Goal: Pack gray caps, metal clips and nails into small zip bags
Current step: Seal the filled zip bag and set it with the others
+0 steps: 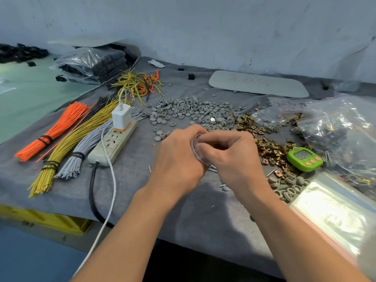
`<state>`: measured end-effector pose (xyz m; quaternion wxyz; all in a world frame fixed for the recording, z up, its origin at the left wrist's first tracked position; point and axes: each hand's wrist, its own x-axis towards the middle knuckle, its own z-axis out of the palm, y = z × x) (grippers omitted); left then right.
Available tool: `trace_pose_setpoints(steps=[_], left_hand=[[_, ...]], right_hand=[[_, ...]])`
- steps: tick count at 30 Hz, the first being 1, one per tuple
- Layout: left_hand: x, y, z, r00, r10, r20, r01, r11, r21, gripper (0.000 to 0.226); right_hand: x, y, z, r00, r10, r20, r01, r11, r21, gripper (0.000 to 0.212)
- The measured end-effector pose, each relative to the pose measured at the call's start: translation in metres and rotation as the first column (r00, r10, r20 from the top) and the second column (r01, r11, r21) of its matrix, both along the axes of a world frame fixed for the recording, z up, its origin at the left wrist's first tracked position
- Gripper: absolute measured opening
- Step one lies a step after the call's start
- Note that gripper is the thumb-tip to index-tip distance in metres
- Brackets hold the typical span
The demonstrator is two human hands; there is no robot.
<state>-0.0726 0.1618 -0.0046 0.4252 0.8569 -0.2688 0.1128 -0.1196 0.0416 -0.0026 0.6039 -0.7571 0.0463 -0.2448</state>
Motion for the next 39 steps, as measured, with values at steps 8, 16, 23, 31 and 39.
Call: trace_pose_setpoints(steps=[8, 16, 23, 31, 39], left_hand=[[0.006, 0.005, -0.001, 0.992, 0.125, -0.03, -0.126, 0.992, -0.02, 0.035], [0.008, 0.013, 0.005, 0.974, 0.222, 0.046, -0.215, 0.969, -0.12, 0.038], [0.008, 0.014, 0.003, 0.977, 0.211, 0.043, -0.205, 0.972, -0.119, 0.038], [0.012, 0.016, 0.002, 0.977, 0.209, 0.031, -0.206, 0.975, -0.082, 0.036], [0.01, 0.011, 0.0, 0.977, 0.213, 0.0, -0.213, 0.977, 0.029, 0.041]], right_hand=[[0.002, -0.013, 0.0, 0.997, -0.067, -0.031, 0.067, 0.998, 0.002, 0.029], [0.011, -0.012, -0.031, 0.881, -0.226, -0.415, -0.183, 0.645, -0.742, 0.028], [0.016, -0.002, -0.026, 0.886, -0.299, -0.353, -0.198, 0.446, -0.873, 0.026], [0.011, -0.005, -0.025, 0.949, -0.282, -0.142, 0.083, 0.656, -0.75, 0.029], [0.012, -0.015, -0.01, 0.96, -0.271, 0.066, 0.279, 0.943, -0.183, 0.023]])
